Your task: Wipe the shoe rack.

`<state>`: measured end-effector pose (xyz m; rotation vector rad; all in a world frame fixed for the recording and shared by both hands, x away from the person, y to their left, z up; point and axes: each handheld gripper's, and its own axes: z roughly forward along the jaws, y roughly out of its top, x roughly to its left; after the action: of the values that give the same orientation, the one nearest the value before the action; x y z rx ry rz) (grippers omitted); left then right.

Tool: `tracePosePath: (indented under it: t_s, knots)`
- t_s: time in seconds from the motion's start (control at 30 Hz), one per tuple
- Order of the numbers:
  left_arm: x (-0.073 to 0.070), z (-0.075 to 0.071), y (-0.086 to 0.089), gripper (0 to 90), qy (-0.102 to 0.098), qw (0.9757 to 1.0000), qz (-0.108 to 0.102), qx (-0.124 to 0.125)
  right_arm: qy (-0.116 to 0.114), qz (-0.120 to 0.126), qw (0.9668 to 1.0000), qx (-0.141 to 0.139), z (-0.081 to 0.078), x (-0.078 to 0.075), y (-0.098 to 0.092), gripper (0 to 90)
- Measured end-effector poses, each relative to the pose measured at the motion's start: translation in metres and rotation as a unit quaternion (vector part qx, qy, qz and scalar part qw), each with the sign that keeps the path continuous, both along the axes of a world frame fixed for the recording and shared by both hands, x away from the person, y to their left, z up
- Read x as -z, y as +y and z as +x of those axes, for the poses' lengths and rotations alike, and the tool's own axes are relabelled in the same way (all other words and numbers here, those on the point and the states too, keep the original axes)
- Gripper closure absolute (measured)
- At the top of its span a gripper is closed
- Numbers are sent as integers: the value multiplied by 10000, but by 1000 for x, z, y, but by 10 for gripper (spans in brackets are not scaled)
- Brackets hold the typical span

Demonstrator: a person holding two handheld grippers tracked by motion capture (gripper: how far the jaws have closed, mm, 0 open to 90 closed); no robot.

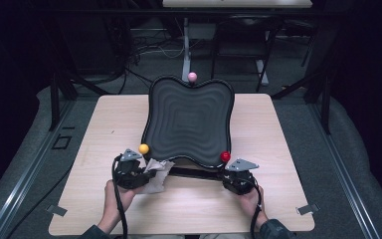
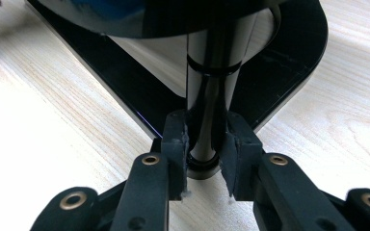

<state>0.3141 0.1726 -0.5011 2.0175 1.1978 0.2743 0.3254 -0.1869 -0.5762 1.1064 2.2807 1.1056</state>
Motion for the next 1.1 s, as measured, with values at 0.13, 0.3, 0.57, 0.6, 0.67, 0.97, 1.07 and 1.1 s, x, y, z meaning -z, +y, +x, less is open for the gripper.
tracePosePath:
  t_s: [0.13,0.3,0.57,0.6,0.67,0.97,1.07,1.1]
  knots:
    - [0,-1,15,749,-6,9998,-27,-180,3,0,10000,2,0,0,0,734]
    - [3,2,30,750,0,9989,-76,-463,11,-12,10000,4,0,0,0,734]
    - [5,5,34,750,-40,9984,-45,-567,18,-7,10000,3,1,-1,0,733]
    - [6,4,32,752,-37,9986,-32,-524,37,-14,10000,-3,1,-1,0,732]
    - [10,2,26,756,9,9991,-55,-414,115,-72,9999,0,1,-2,0,716]
    - [20,-10,-6,760,44,10000,-18,44,373,-78,9991,-180,4,-14,-9,347]
    - [22,-12,-18,761,48,9998,-16,177,390,-39,9990,-211,3,-19,-17,251]
    - [23,-13,-22,762,40,9998,-7,219,371,-89,9991,-162,2,-20,-20,230]
